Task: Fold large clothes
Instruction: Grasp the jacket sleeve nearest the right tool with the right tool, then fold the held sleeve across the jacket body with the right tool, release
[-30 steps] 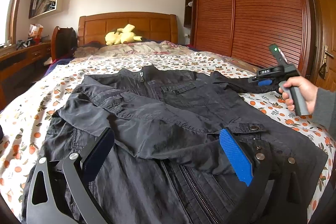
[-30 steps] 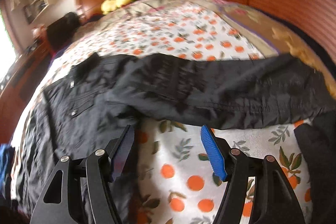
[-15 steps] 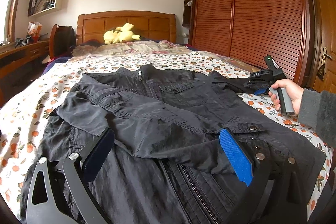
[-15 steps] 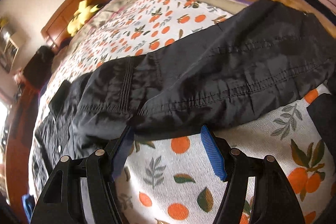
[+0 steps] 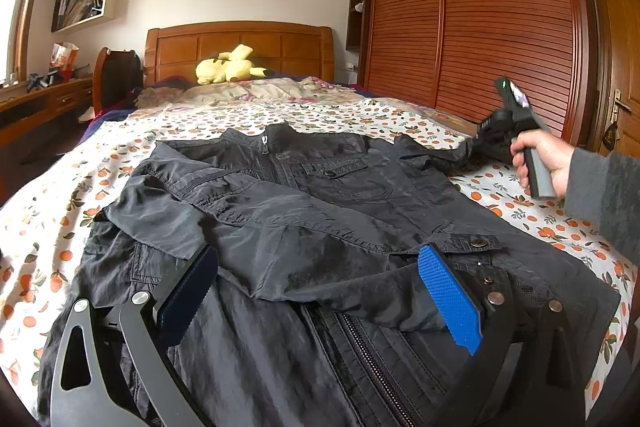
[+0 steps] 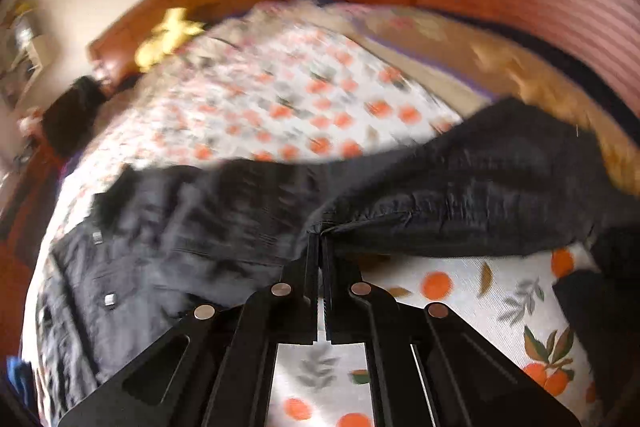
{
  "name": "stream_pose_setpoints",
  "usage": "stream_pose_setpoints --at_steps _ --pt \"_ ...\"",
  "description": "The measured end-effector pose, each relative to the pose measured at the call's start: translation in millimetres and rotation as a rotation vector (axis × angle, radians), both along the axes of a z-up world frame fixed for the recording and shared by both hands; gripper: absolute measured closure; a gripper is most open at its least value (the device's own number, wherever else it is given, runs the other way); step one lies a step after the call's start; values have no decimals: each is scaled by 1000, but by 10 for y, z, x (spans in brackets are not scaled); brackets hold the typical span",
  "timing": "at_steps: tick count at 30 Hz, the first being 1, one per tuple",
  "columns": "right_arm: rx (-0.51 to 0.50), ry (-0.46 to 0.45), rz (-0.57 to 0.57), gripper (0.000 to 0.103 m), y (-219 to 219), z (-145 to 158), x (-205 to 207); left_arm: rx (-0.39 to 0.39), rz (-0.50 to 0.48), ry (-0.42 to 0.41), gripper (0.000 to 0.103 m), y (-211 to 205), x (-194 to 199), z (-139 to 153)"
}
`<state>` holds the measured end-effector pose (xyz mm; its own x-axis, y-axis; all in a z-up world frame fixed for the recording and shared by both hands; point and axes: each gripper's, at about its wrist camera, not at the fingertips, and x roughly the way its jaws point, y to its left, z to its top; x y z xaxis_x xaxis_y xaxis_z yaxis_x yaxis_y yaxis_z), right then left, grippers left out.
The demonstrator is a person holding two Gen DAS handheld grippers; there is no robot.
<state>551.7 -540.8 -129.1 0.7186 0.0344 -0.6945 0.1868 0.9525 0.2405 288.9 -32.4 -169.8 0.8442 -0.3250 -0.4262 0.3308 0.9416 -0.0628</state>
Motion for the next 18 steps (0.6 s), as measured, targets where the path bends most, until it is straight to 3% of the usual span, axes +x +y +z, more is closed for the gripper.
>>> stream_pose_setpoints --at_steps 10,14,18 --pt "-88 -72 363 102 1176 446 -378 0 0 -1 2 8 -8 7" --pt "-129 -34 492 102 1660 353 -553 -1 0 0 2 7 -6 5" --pt "-170 25 534 101 1867 191 -672 -1 0 -1 2 8 -6 4"
